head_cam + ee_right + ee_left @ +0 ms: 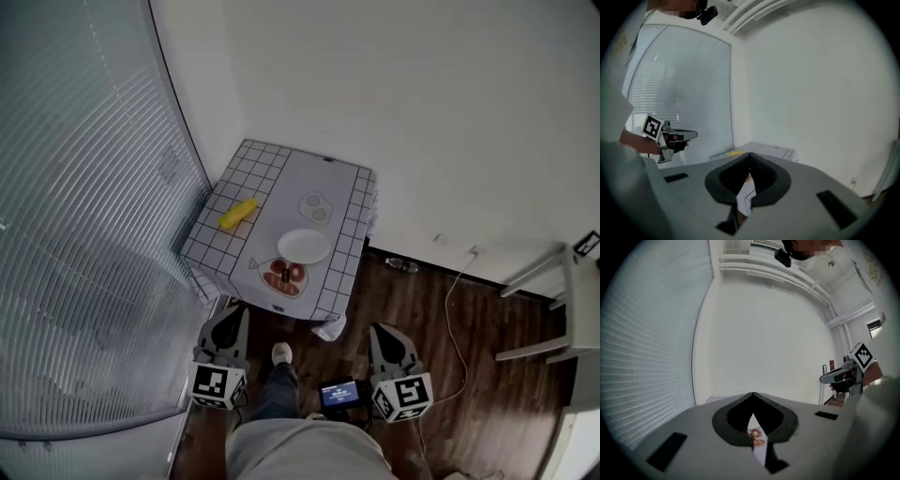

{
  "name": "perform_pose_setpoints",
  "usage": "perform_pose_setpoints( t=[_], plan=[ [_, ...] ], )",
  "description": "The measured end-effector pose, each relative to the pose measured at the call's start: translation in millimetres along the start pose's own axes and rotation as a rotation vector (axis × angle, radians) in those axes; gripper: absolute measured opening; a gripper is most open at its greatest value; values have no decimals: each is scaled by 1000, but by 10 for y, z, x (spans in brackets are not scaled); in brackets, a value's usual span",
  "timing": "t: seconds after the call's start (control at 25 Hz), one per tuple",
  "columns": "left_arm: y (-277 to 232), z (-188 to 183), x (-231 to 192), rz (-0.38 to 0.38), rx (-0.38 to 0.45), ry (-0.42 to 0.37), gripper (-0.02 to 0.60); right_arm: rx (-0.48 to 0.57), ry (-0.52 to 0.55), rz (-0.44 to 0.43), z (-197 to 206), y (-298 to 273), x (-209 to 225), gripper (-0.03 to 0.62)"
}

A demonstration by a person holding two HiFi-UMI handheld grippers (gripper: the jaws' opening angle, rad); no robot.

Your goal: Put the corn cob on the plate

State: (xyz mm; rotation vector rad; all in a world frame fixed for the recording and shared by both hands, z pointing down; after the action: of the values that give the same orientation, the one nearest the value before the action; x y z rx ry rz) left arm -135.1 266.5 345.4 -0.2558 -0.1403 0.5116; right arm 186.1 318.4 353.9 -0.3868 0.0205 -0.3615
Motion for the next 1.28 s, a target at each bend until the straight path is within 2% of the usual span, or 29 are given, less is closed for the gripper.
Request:
perform_pose_setpoints(
  t=[0.24, 0.56, 0.76, 0.88, 1.28],
  plan=[
    [-705, -107, -529, 36, -17, -1, 8, 0, -36, 24, -235, -730, 185, 6],
    [-1339, -249, -1153, 25, -29, 2, 8, -16, -72, -6, -571, -1631, 277, 6],
    [-1671, -226, -1486, 21, -75, 61, 8, -43, -70, -6, -744, -2050, 306, 6],
    [-1824, -137, -1619, 24, -85, 56, 8, -45, -96, -23, -785, -2273, 298, 6],
    [-2192, -38, -1853, 70, -110, 70, 8, -72, -79, -18, -875, -2712, 304, 6]
  ],
)
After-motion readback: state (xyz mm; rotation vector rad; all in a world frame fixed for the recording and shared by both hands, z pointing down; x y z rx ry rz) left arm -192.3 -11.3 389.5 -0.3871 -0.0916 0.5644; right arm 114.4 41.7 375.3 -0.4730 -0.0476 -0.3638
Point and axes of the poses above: the fingertips, and each gripper's own axes: y backward along the fingers, x to its right, z out of its underside, the point moved 9 cm from there along y, backward along the fingers, and after that the axes turned 9 degrees about -x, right-handed, at the moved point
